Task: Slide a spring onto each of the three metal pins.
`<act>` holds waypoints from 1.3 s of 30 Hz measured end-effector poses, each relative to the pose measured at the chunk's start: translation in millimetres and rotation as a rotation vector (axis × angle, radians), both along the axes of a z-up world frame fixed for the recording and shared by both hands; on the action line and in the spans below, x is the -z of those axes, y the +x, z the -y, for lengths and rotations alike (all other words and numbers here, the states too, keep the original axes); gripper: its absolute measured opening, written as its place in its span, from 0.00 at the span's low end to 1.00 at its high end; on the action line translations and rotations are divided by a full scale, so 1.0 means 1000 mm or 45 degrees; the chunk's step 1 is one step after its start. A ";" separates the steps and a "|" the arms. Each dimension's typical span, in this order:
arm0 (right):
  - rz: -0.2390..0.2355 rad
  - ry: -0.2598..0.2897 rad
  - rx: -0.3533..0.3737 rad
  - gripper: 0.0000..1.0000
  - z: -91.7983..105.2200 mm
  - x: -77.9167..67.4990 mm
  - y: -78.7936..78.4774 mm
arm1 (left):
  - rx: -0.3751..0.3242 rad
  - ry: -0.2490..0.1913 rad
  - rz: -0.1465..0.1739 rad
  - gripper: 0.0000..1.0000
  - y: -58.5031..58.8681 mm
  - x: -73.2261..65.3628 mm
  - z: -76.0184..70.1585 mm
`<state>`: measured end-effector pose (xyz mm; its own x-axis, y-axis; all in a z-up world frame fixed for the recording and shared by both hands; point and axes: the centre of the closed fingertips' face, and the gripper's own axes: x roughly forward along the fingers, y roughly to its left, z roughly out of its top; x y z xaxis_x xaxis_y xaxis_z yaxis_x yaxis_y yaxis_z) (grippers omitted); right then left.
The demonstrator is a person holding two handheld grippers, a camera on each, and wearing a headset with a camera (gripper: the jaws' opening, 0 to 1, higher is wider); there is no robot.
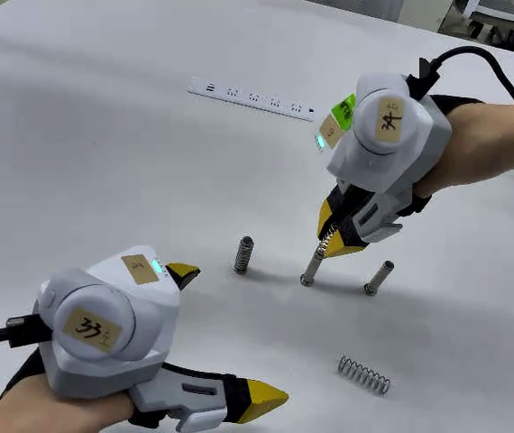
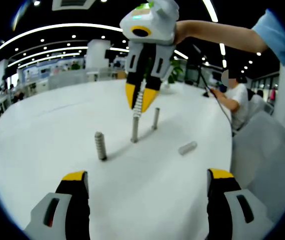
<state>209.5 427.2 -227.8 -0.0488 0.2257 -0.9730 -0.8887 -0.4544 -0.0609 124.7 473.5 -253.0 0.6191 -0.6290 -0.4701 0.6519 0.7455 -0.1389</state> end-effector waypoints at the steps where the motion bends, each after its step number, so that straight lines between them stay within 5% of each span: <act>1: -0.001 0.000 0.001 0.13 0.000 0.001 0.002 | 0.000 0.000 -0.001 1.00 0.000 0.000 0.000; 23: 0.004 -0.007 -0.003 0.13 -0.002 0.006 0.007 | 0.020 0.005 -0.019 0.99 -0.005 0.004 0.004; 39: 0.008 -0.065 -0.020 0.13 -0.003 0.027 0.003 | 0.017 0.010 -0.027 0.98 -0.006 0.007 0.001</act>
